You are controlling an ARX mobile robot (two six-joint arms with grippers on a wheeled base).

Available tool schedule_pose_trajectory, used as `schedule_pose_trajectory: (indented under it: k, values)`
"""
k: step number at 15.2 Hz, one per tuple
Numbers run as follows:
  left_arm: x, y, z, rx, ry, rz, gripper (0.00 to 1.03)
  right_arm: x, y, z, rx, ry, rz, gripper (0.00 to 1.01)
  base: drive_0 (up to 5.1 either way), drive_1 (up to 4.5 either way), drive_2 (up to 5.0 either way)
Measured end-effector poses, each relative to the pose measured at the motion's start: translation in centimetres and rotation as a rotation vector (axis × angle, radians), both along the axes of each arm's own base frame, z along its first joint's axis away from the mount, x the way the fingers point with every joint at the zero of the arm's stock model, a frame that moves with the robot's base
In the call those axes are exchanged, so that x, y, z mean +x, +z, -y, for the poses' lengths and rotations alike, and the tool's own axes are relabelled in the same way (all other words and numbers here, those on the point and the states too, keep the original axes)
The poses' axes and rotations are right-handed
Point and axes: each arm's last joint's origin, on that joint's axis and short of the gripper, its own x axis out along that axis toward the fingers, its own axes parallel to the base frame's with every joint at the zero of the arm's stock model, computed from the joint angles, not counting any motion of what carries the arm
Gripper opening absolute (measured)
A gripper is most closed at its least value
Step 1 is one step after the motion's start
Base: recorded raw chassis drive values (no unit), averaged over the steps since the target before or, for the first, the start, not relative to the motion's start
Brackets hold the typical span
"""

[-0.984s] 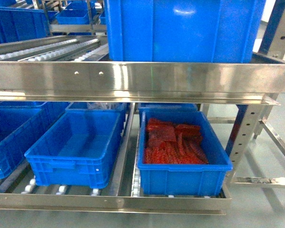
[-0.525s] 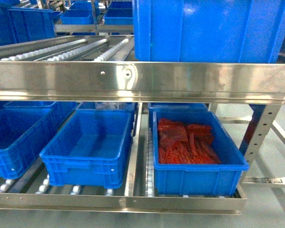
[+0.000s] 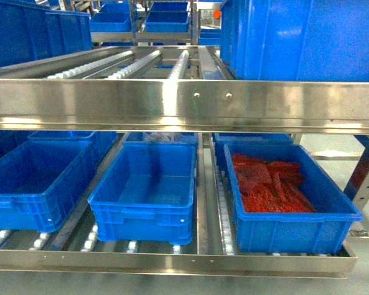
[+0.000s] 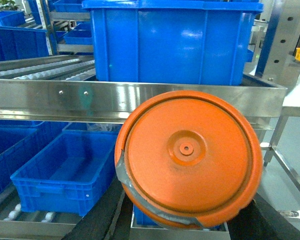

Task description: Sort blue parts and orange caps into right shelf containers

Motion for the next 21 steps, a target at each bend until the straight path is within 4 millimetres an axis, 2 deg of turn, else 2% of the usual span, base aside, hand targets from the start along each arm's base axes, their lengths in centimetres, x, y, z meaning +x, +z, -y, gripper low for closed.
schedule_pose_trajectory:
  k: [15, 21]
  values:
    - [0.0, -0.01, 0.0, 0.0, 0.0, -0.001, 0.42, 0.0, -0.01, 0.0, 0.0, 0.0, -0.001, 0.44, -4.9, 2.53, 2.5]
    - [0.0, 0.0, 0.0, 0.0, 0.0, 0.0, 0.42, 0.0, 0.0, -0.01, 0.0, 0.004, 0.0, 0.44, 0.0, 0.0, 0.0]
